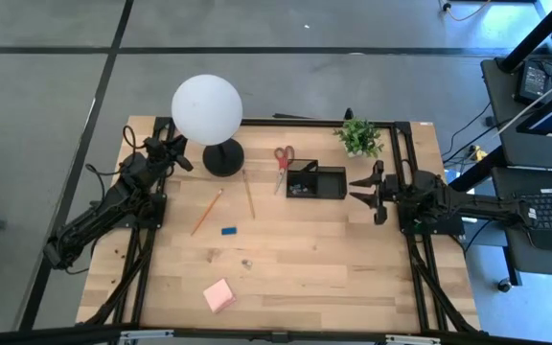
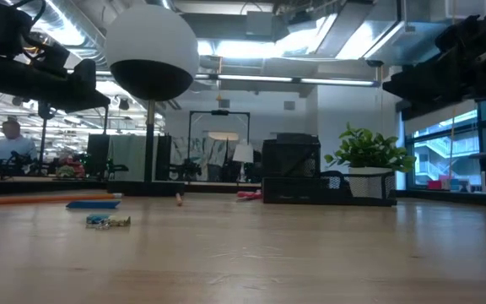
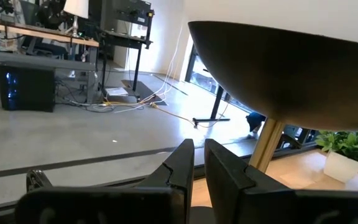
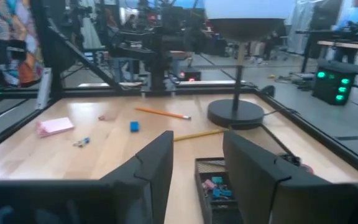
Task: Pick and place office supplies into organizer
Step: Put the gold clip binder into the black desk organizer
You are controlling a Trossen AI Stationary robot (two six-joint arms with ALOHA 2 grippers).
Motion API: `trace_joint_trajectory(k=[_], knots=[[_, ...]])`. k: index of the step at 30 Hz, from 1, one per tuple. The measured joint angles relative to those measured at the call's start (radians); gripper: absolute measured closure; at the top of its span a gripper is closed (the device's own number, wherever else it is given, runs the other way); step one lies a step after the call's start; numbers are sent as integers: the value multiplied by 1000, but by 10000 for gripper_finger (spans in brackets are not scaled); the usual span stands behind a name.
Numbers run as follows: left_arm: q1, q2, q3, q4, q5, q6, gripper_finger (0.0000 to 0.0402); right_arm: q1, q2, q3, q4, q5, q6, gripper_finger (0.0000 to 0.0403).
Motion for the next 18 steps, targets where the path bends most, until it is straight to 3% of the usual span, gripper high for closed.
trace_joint_trajectory(k=[18], knots=[[0, 0, 0, 5, -49, -44, 368, 0, 0, 0, -1, 25, -2, 258]])
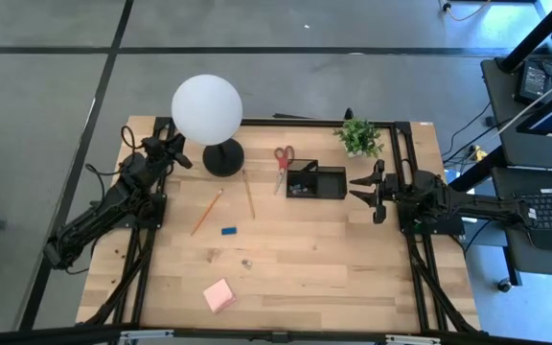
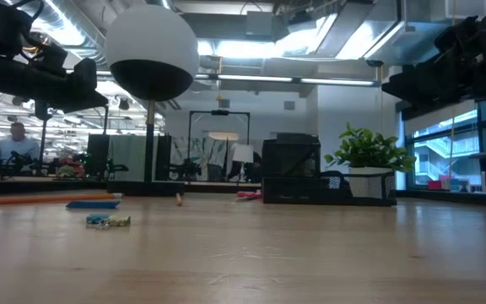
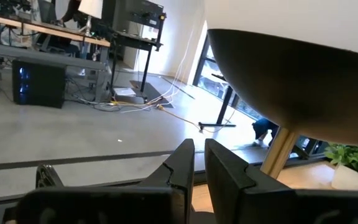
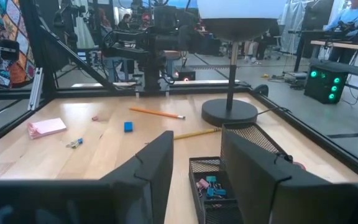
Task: Pick and place office supplies into organizer
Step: Put the gold clip binder into the black desk organizer
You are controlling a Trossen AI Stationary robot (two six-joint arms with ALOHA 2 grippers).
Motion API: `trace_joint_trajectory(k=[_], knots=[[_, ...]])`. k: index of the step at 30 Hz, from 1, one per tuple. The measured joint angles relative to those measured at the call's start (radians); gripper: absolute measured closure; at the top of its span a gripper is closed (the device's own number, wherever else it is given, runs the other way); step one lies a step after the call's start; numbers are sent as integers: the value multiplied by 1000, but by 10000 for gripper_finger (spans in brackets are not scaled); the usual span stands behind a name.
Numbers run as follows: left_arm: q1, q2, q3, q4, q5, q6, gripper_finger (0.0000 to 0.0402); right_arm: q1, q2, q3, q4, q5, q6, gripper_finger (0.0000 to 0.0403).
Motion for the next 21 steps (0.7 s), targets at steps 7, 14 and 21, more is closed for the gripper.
trace_joint_trajectory(k=[7, 14, 21], knots=[[0, 0, 0, 11, 2, -21, 367, 0, 0, 0, -23, 0, 0, 258], [0, 0, 0, 35, 4, -29, 338, 0, 0, 0, -35, 0, 0, 258], [0, 0, 0, 23, 96, -33, 295, 0, 0, 0, -36, 0, 0, 258]])
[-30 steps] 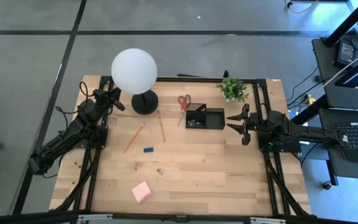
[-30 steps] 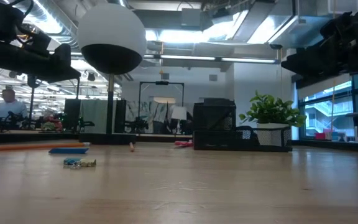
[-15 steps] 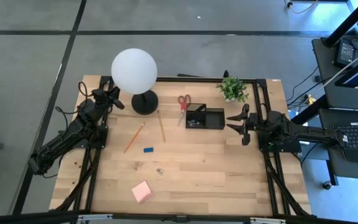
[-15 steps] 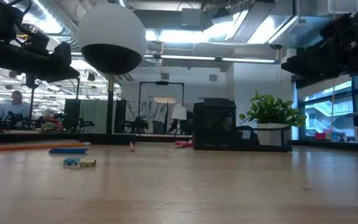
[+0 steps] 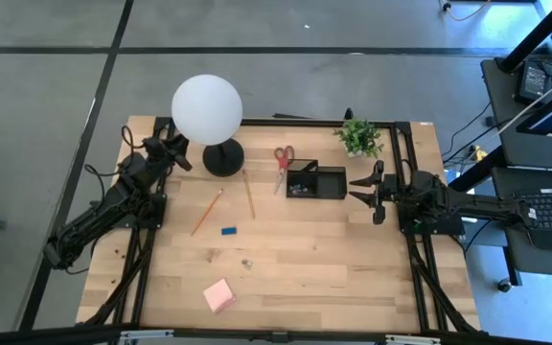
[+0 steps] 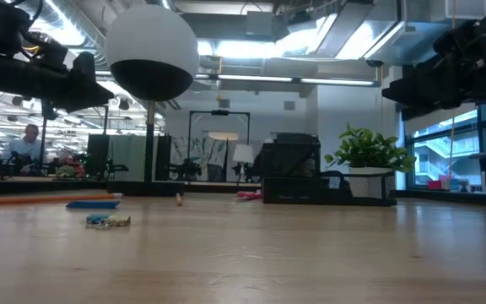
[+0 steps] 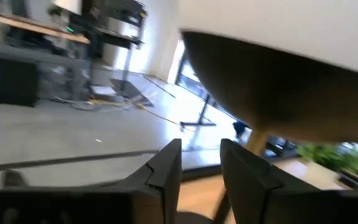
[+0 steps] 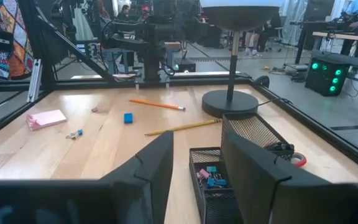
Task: Pick and place office supplies into organizer
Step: Put the gold clip binder into the black desk organizer
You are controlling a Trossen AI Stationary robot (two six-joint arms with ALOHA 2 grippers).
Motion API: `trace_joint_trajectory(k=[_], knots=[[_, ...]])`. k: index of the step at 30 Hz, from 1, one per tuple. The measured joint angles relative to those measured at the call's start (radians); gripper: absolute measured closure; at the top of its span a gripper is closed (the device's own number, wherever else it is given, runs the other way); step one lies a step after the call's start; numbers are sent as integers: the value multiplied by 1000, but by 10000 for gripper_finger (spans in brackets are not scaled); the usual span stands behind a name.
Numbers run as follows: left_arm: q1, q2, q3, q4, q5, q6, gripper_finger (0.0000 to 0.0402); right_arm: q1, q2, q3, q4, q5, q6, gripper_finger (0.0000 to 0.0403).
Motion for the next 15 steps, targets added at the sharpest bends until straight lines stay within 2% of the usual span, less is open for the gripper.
trace_joint_trajectory(k=[9, 15], knots=[[0, 0, 0, -6, 164, 0, 264, 0, 0, 0, -1, 0, 0, 258], [0, 0, 0, -8, 188, 3, 256, 0, 0, 0, -1, 0, 0, 258]])
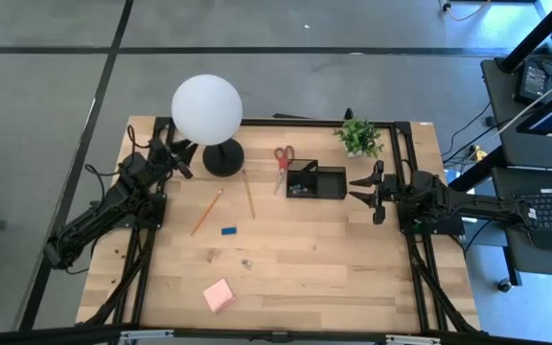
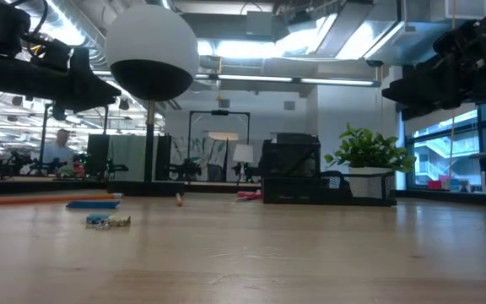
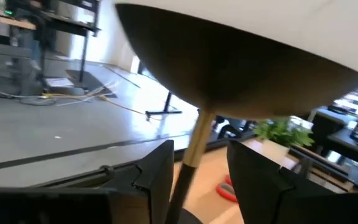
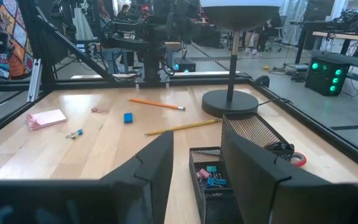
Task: Pick and place office supplies into organizer
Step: Put the gold clip binder into the black desk organizer
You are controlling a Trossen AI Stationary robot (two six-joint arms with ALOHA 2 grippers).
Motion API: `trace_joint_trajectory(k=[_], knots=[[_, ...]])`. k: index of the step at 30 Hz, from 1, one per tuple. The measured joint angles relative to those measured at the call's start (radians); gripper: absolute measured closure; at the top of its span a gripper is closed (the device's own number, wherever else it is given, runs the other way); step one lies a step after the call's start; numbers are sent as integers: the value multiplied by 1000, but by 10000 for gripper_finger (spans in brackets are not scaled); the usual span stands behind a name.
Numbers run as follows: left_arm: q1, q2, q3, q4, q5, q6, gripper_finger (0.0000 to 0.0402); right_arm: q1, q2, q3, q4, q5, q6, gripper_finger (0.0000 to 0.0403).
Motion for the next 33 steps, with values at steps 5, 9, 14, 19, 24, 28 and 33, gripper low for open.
trace_joint_trajectory(k=[5, 9, 14, 19, 24, 28, 33], knots=[[0, 0, 0, -6, 174, -32, 258, 0, 0, 0, 0, 0, 0, 258], [-2, 0, 2, -21, 278, -85, 256, 0, 0, 0, 0, 0, 0, 258], [-40, 1, 56, -194, 290, -80, 258, 0, 0, 0, -2, 0, -2, 258], [-103, 1, 112, -428, 262, -79, 258, 0, 0, 0, -10, 0, -4, 258], [-179, 1, 116, -431, 252, -79, 258, 0, 0, 0, -11, 4, -27, 258], [-248, 2, 116, -404, 215, -79, 257, 0, 0, 0, -11, 46, -27, 258], [-338, 43, 117, -351, 167, -89, 257, 0, 0, 0, -10, 80, -27, 258]])
